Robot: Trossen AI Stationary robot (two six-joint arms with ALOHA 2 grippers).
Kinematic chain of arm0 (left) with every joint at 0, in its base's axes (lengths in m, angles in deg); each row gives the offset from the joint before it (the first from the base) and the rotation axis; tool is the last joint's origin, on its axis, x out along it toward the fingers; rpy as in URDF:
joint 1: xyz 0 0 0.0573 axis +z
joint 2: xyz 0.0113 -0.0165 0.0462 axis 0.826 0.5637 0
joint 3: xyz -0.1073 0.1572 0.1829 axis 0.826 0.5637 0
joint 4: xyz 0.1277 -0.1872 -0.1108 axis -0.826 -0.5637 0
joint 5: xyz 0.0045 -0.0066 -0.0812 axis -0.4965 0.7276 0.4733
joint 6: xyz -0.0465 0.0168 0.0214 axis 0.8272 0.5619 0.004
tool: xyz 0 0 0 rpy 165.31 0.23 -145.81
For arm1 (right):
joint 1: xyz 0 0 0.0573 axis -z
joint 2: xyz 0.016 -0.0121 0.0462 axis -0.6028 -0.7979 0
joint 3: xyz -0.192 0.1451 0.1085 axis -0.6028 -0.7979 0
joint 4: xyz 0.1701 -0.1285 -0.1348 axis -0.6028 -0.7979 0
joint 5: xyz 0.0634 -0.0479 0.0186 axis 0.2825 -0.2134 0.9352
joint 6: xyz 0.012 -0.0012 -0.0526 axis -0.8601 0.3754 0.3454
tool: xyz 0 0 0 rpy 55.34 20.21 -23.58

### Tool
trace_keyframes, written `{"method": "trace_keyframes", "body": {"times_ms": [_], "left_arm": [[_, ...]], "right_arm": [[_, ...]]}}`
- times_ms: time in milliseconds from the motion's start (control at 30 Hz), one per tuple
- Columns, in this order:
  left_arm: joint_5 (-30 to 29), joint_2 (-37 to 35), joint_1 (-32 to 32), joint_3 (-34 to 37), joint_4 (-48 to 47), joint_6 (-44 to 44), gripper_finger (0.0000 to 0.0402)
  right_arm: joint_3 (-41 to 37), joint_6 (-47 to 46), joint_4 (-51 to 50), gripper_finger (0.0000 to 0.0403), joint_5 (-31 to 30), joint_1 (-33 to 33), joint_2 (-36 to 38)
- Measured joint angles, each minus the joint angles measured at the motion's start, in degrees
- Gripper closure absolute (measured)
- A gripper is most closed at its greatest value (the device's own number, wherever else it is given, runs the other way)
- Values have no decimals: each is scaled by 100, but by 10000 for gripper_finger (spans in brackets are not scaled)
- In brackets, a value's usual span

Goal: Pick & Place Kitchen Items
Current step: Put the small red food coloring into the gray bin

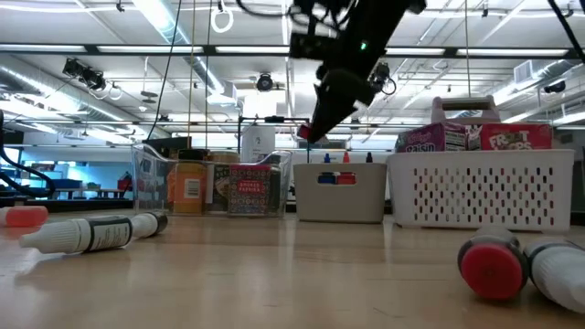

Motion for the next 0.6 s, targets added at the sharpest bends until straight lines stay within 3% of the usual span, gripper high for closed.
{"method": "trace_keyframes", "body": {"times_ms": [167, 333, 433, 600], "left_arm": [[24, -1, 0, 0, -170, 197, 227], [22, -1, 0, 0, -223, 208, 227], [24, -1, 0, 0, -237, 210, 227], [-97, -1, 0, 0, -152, 189, 227]], "right_arm": [[-93, 25, -82, 305, 10, 820, 2], [-245, 36, -4, 305, 742, 1528, 4], [-428, 303, 215, 304, 1151, 1771, 4], [-682, 825, 396, 304, 1220, 1917, 4]]}}
